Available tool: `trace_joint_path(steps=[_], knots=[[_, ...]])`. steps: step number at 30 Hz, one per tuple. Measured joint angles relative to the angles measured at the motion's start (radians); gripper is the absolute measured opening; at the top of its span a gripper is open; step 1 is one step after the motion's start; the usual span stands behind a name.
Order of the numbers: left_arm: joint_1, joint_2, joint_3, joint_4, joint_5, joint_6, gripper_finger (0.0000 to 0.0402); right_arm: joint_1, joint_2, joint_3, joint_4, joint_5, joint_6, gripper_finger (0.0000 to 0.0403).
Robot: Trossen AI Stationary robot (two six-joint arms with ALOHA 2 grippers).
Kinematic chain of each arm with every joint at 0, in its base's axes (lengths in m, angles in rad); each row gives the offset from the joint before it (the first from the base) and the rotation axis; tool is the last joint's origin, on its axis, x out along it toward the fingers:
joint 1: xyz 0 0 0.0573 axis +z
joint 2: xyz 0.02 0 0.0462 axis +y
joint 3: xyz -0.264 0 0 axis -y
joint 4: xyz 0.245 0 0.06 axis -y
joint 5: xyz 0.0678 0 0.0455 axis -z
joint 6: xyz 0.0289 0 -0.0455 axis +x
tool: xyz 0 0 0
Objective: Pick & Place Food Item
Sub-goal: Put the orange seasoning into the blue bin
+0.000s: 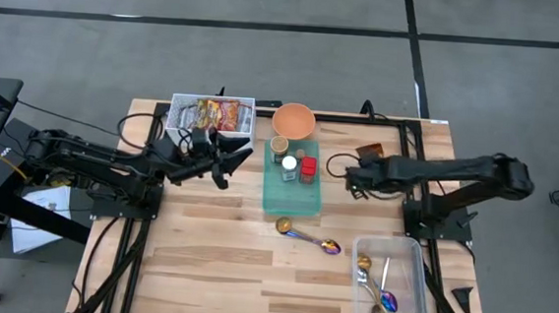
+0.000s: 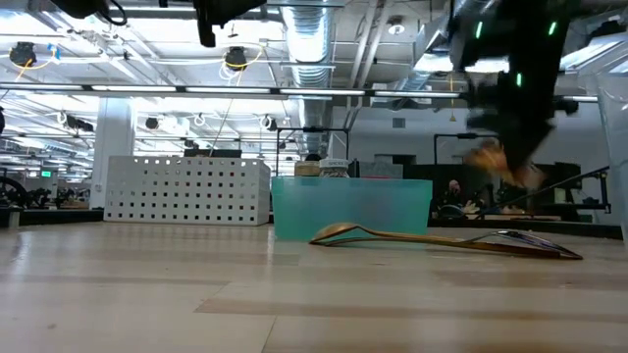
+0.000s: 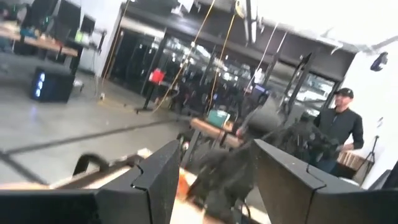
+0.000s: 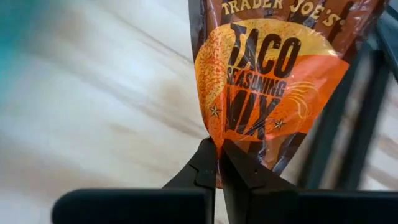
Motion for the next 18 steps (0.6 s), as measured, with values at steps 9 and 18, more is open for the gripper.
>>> trace_joint_path(steps=[9,18], knots=[[-0.010,0.105,0.132,-0.311,-0.042,-0.142,0.0190,0.279,-0.038,0.199,-0.023,0.117,0.009,0.0001],[-0.005,0.373,0.343,-0.311,-0.036,-0.224,0.0190,0.357,0.139,0.367,-0.036,0.181,-0.069,0.0000]])
